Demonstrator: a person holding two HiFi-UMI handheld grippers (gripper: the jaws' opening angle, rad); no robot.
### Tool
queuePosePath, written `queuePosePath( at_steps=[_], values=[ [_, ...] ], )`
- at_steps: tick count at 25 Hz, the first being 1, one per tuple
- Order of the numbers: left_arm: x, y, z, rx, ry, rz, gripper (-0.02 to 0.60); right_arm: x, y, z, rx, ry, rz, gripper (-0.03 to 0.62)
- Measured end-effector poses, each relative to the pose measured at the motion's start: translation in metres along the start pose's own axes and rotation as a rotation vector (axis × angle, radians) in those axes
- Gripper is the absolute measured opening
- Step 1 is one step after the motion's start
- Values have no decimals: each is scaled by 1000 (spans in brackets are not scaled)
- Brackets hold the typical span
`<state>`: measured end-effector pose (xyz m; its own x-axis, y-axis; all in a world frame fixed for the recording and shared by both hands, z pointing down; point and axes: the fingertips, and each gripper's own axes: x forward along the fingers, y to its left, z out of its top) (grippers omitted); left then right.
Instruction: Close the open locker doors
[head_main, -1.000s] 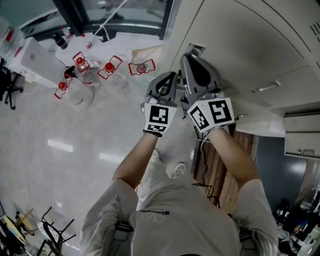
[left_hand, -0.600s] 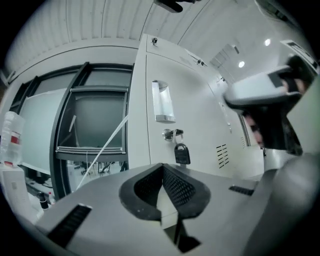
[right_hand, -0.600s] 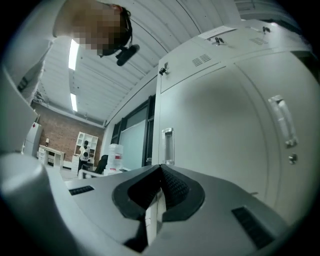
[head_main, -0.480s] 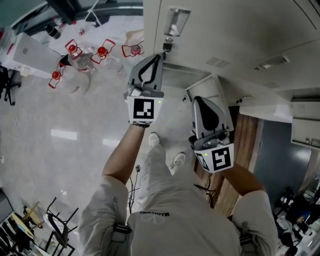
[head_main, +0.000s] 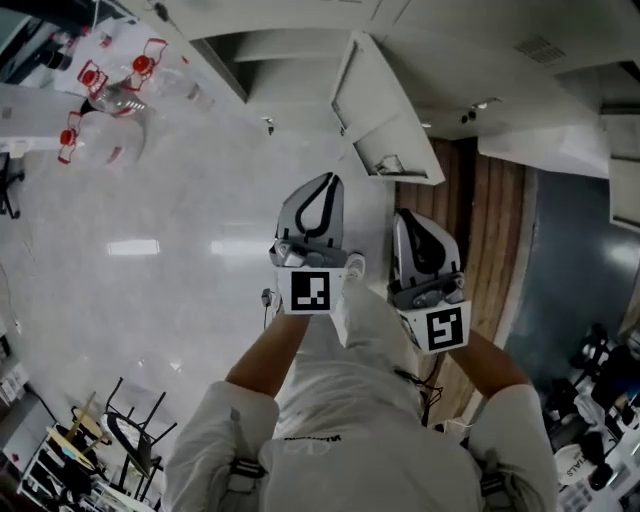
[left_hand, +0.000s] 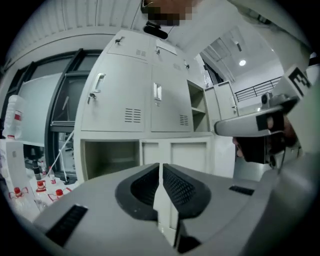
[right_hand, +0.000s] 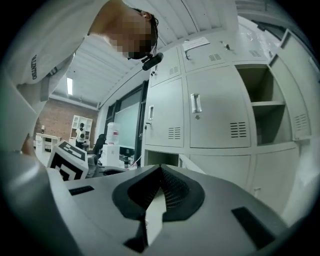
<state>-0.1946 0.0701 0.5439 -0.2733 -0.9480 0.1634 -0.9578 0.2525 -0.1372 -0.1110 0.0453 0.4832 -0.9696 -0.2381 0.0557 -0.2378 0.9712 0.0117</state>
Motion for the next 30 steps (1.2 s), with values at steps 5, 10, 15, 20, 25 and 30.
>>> queuePosePath(
  at_steps=[5, 10, 15, 20, 25, 30],
  values=[
    [28, -90, -26, -35, -8, -27, 84, -56, -47, -47, -19, 14, -75, 11],
    [66, -132, -36, -31, -19, 40, 172, -86, -85, -84, -31, 17, -139, 11],
    [98, -140, -51, -34, 32, 160, 192, -97, -104, -121, -30, 41, -161, 11],
    [88, -123, -54, 16, 13, 171, 101, -77, -91, -161, -12, 97, -46, 11],
    [54, -90, -65, 21, -20, 27, 101, -17, -43, -178, 40, 92, 163, 20],
    [21, -49, -81, 34, -3, -82, 101, 41, 21, -189, 32, 79, 366, 114]
  ],
)
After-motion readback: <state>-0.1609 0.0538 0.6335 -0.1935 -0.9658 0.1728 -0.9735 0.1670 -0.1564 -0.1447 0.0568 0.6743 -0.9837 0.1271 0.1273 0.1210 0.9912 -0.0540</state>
